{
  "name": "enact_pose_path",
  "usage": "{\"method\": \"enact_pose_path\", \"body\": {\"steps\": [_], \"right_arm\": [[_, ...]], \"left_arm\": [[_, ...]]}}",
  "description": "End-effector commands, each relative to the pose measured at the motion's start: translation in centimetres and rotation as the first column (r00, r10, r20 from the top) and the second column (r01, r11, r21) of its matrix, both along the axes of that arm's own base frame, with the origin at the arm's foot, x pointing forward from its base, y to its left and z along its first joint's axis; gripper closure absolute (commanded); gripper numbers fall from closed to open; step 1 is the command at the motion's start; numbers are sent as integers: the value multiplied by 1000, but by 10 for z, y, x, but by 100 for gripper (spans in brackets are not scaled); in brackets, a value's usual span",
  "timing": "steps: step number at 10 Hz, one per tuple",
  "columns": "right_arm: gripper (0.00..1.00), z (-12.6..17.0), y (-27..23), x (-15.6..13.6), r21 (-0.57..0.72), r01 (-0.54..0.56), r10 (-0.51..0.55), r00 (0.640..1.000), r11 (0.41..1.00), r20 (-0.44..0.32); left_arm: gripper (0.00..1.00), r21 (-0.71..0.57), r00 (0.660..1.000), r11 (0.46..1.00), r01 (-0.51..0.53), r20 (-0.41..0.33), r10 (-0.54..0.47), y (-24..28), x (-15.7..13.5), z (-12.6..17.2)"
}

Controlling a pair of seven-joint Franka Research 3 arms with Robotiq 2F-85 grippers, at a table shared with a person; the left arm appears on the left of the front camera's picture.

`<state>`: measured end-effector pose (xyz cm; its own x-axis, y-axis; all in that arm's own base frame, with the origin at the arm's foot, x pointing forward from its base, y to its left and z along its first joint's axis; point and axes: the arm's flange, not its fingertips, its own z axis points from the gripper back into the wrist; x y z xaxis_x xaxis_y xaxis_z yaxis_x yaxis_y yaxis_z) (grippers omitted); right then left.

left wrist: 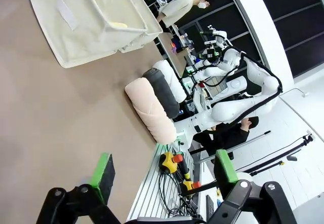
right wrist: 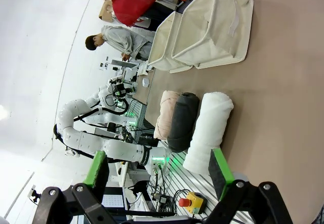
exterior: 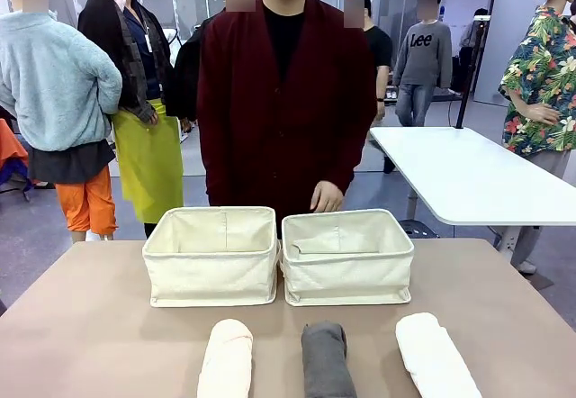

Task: Divide the towels into two baskets.
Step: Pick up one hotel-folded towel from the bottom of the table and place it in the Fabric basket indicated by the person.

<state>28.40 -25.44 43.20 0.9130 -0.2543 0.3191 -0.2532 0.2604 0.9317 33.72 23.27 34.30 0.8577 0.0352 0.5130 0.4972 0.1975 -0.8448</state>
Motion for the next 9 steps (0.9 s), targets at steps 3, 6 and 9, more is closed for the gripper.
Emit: {"method": "enact_pose_path", "body": {"steps": [3, 6, 9], "right_arm": [[0, 2, 1, -3, 3, -1, 1, 1000, 1000, 15], [0, 2, 1, -3, 3, -1, 1, 1000, 1000, 15], [0, 2, 1, -3, 3, -1, 1, 1000, 1000, 15]], "left_arm": [[0, 5, 1000, 1000, 2, 4, -2, 1, -5, 1], [0, 5, 1000, 1000, 2, 4, -2, 1, -5, 1], [0, 5, 1000, 1000, 2, 4, -2, 1, -5, 1]]}}
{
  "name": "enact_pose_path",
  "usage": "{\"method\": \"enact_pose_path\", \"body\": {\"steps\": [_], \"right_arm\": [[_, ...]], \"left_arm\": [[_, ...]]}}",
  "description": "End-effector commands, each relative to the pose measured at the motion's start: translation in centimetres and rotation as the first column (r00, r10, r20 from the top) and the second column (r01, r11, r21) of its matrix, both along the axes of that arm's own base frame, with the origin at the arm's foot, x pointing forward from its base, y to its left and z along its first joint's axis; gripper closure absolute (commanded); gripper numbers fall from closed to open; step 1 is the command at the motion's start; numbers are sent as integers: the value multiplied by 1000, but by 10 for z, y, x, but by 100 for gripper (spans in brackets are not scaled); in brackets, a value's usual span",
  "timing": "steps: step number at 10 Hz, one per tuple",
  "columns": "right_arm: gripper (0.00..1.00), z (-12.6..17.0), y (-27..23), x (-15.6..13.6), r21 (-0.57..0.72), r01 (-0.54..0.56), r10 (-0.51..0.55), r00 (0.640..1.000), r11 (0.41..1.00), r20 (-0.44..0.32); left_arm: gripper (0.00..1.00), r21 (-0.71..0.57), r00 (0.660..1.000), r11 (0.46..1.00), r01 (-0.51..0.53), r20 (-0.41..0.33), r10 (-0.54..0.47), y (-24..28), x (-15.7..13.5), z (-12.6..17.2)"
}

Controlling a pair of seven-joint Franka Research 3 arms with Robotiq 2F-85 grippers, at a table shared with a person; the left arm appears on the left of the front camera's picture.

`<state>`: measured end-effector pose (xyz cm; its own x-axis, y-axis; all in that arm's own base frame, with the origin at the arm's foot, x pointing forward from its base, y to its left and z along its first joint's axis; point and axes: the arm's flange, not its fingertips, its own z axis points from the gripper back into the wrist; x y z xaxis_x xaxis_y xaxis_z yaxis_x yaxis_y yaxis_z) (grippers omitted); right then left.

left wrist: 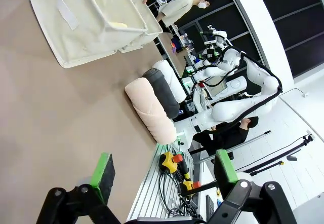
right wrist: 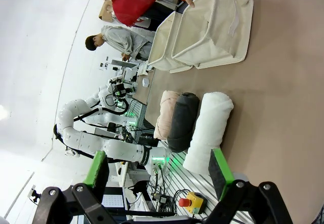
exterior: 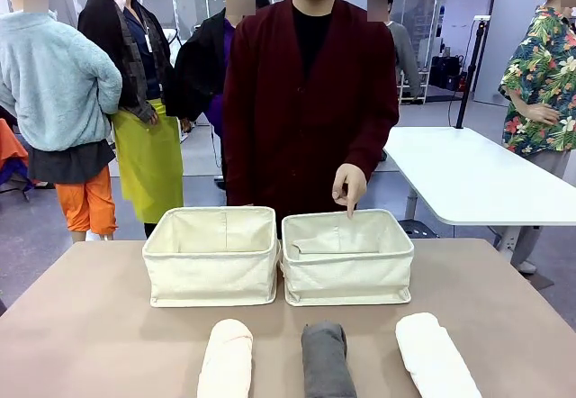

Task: Divide the towels into two baskets.
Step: Pick up one hotel-folded towel from the bottom of the table and place it in the Fabric basket indicated by the person.

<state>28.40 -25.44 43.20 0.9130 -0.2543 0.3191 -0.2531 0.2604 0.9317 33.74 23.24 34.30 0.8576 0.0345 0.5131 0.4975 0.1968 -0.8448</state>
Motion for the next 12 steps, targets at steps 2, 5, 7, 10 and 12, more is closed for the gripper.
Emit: {"method": "enact_pose_path", "body": {"steps": [2, 5, 7, 10, 12], "right_arm": [[0, 2, 1, -3, 3, -1, 1, 1000, 1000, 15], [0, 0, 0, 0, 0, 0, 0, 1000, 1000, 0], [0, 14, 50, 7, -157, -117, 103, 990, 981, -92], [0, -7, 140, 14, -298, -155, 88, 970, 942, -227], [0, -25, 175, 8, -342, -163, 56, 952, 925, -301]], "left_arm": [[0, 5, 1000, 1000, 1, 4, -1, 1, -5, 1], [0, 5, 1000, 1000, 1, 4, -1, 1, -5, 1], [0, 5, 1000, 1000, 1, 4, -1, 1, -5, 1], [0, 5, 1000, 1000, 1, 4, -1, 1, -5, 1], [0, 5, 1000, 1000, 1, 4, -1, 1, -5, 1]]}}
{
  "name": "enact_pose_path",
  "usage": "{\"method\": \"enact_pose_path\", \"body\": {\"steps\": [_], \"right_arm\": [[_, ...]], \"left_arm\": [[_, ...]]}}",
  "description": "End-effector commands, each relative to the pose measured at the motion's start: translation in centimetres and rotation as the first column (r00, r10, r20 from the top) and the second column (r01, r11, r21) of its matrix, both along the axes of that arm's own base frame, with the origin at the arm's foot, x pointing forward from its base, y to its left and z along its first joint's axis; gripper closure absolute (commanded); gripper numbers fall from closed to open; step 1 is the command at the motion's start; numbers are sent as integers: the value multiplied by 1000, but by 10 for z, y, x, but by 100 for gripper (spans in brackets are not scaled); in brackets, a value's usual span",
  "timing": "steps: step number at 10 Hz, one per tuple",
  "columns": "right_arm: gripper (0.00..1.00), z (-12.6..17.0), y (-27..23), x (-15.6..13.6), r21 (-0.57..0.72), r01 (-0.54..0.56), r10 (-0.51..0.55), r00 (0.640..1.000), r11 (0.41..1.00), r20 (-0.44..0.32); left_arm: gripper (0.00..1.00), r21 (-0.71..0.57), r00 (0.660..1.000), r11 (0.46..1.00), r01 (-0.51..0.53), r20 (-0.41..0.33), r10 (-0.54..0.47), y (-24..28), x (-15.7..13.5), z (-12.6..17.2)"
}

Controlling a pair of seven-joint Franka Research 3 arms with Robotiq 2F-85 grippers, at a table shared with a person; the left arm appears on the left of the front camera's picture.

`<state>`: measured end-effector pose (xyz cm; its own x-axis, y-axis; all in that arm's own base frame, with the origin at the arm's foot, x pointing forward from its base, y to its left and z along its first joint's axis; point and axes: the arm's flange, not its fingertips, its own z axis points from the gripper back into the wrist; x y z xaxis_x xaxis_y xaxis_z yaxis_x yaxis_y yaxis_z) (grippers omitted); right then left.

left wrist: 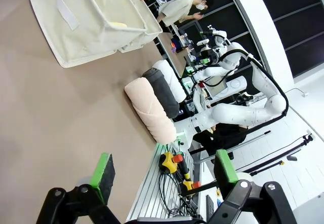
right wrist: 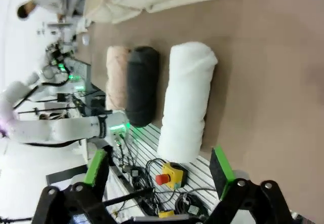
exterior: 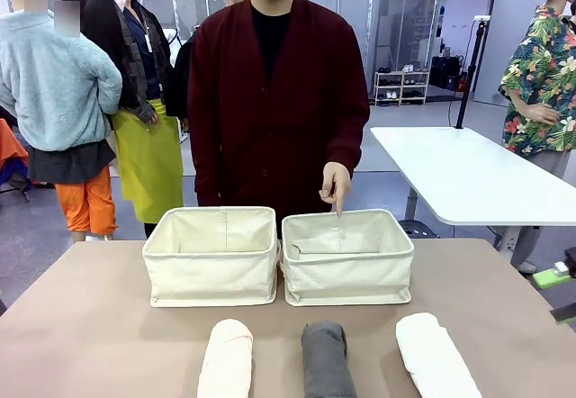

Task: Divide the towels into two baskets.
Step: Pick up one hotel-folded towel from the bottom of the table and place it in the Fabric basket indicated by the person.

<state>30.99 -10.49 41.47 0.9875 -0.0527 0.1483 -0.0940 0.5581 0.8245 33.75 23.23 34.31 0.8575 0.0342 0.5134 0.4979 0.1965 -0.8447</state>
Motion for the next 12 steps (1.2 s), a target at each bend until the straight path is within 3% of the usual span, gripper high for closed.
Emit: {"method": "enact_pose_path", "body": {"steps": [1, 4, 6, 12], "right_arm": [[0, -16, 42, -20, -72, 21, -25, 998, 997, -58], [0, -45, 93, -18, -180, -26, 8, 995, 983, -102], [0, -64, 121, -19, -230, 38, -54, 996, 973, -65], [0, -116, 176, -29, -388, 35, -52, 998, 921, -31]], "left_arm": [[0, 5, 1000, 1000, 1, 3, -1, 1, -6, 1], [0, 5, 1000, 1000, 1, 3, -1, 1, -6, 1], [0, 5, 1000, 1000, 1, 3, -1, 1, -6, 1], [0, 5, 1000, 1000, 1, 3, -1, 1, -6, 1]]}}
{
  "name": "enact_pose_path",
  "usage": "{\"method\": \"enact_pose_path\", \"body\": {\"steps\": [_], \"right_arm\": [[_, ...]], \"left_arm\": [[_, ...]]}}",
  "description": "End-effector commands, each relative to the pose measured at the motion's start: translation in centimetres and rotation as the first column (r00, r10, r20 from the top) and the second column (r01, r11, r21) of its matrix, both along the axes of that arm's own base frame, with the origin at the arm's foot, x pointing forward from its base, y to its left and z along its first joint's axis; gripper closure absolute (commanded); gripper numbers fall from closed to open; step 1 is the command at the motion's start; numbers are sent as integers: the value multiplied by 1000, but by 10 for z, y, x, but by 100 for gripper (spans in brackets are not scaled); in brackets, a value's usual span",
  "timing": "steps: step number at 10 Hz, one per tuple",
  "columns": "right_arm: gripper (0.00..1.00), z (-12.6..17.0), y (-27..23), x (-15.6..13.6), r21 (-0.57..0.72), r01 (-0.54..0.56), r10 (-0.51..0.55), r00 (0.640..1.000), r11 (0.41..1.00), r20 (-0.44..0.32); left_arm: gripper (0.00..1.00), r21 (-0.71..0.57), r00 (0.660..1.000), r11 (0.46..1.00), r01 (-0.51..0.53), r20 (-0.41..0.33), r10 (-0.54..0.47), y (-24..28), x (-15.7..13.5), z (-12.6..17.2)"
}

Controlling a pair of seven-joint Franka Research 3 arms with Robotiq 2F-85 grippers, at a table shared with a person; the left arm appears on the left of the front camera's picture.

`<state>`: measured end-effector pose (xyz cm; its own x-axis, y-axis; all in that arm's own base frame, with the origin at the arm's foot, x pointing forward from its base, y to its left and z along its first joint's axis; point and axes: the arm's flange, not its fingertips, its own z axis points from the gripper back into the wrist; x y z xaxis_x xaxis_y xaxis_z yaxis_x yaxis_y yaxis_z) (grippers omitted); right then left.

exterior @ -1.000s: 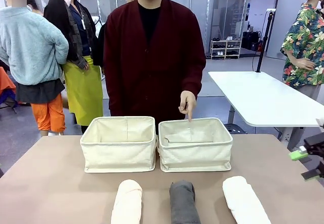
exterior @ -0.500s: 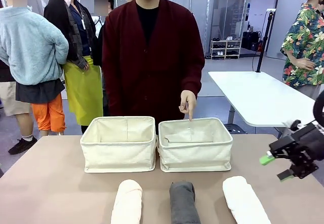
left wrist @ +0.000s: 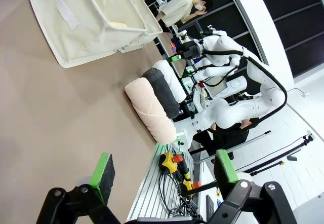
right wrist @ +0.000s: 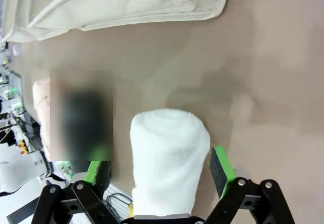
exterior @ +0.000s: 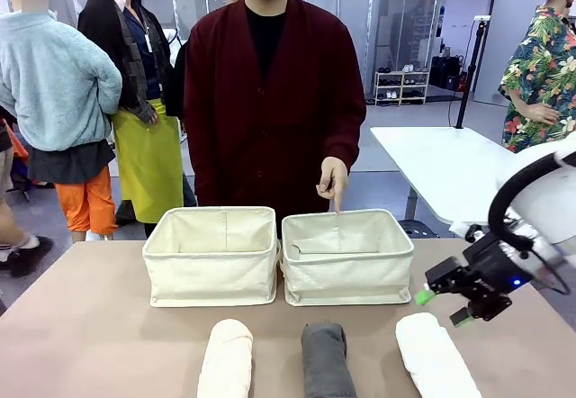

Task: Divide the towels into two baskets.
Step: Pick up one hotel-folded towel from the bottom of the table and place it in the Fabric basket indicated by the person.

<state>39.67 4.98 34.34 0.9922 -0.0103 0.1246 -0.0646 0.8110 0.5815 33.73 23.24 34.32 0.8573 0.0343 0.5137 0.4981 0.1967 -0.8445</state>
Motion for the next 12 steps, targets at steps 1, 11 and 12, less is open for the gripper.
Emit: {"method": "enact_pose_path", "body": {"steps": [1, 11, 12], "right_arm": [[0, -51, 26, -118, -82, 32, -31, 999, 996, 20], [100, -49, 33, -136, -149, -73, 79, 996, 986, 35], [100, -38, 35, -136, -157, -82, 90, 995, 984, 43]], "left_arm": [[0, 5, 1000, 1000, 1, 3, -1, 1, -5, 1], [0, 5, 1000, 1000, 1, 3, -1, 1, -5, 1], [0, 5, 1000, 1000, 1, 3, -1, 1, -5, 1]]}}
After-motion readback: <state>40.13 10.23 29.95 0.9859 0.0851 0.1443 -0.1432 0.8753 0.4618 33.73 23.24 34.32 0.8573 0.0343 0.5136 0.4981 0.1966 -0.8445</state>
